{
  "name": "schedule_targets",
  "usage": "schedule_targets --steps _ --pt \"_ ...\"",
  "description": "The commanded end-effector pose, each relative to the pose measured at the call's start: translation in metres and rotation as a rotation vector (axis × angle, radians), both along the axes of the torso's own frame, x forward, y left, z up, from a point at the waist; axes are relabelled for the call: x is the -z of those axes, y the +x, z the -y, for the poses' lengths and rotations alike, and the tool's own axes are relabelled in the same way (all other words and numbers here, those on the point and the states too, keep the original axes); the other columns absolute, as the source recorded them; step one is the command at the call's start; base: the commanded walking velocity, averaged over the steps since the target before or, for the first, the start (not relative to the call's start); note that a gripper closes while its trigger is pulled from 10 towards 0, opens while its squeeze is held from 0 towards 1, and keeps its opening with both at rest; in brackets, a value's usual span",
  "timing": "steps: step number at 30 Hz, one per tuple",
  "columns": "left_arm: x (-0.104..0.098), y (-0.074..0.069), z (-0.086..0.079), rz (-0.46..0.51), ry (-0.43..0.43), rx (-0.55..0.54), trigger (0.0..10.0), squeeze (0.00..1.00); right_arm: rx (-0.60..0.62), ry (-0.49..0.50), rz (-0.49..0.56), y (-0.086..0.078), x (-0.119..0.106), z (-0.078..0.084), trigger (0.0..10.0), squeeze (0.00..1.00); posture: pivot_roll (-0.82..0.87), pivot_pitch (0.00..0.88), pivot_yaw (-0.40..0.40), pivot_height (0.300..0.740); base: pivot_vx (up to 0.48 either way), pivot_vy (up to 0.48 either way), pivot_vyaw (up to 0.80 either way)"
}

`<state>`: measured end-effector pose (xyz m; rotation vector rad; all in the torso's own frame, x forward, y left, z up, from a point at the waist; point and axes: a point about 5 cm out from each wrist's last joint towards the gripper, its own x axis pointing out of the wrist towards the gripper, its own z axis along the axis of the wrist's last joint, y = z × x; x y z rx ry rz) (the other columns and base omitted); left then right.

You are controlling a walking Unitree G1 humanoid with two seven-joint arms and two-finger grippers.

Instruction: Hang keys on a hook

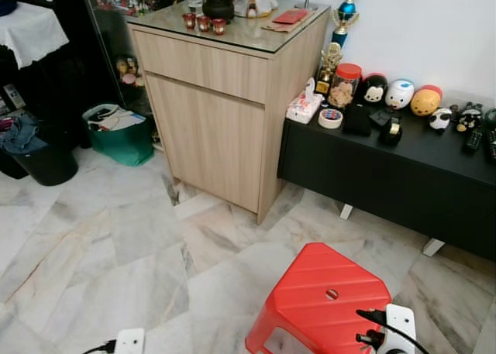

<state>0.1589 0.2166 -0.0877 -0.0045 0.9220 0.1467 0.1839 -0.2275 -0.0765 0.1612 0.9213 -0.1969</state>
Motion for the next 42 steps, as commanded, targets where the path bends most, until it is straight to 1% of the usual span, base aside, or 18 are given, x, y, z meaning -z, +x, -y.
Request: schedule_targets --steps 1,5,8,9,11,14,22,27,42 --pt "0.004 -0.007 0.003 -0.04 0.012 0.009 10.0 0.0 0.01 0.012 -0.013 -0.003 0.002 -0.002 10.0 0.0 0.1 0.0 -0.038 0.74 0.0 0.0 0.0" --pt "0.005 -0.005 0.014 -0.045 0.013 0.036 10.0 0.0 0.046 0.029 -0.015 -0.005 0.003 -0.004 10.0 0.0 0.09 0.0 -0.023 0.74 0.0 0.0 0.0" --pt "0.006 -0.004 0.018 -0.045 0.016 0.046 10.0 0.0 0.056 0.041 -0.016 -0.005 0.004 -0.006 10.0 0.0 0.1 0.0 -0.014 0.74 0.0 0.0 0.0" --pt "0.005 -0.007 0.01 -0.047 0.024 0.046 10.0 0.0 0.054 0.049 -0.021 -0.006 0.005 -0.007 10.0 0.0 0.1 0.0 -0.009 0.74 0.0 0.0 0.0" --pt "0.005 -0.009 0.004 -0.046 0.033 0.048 10.0 0.0 0.052 0.06 -0.023 -0.006 0.005 -0.009 10.0 0.0 0.1 0.0 -0.003 0.74 0.0 0.0 -0.34" --pt "0.004 -0.01 0.001 -0.043 0.037 0.048 10.0 0.0 0.051 0.057 -0.024 -0.006 0.006 -0.01 10.0 0.0 0.09 0.0 0.003 0.74 0.0 0.0 -0.51" --pt "0.004 -0.012 -0.003 -0.044 0.039 0.055 10.0 0.0 0.06 0.052 -0.017 -0.006 0.005 -0.011 10.0 0.0 0.1 0.0 0.005 0.74 0.0 0.0 0.0" --pt "0.004 -0.013 -0.004 -0.047 0.04 0.053 10.0 0.0 0.072 0.07 0.009 -0.004 0.004 -0.011 10.0 0.0 0.1 0.0 0.002 0.74 0.0 0.0 0.0" --pt "0.005 -0.014 -0.005 -0.051 0.04 0.048 10.0 0.0 0.06 0.061 -0.004 -0.006 0.005 -0.009 10.0 0.0 0.11 0.0 0.0 0.74 -0.287 0.0 0.0"
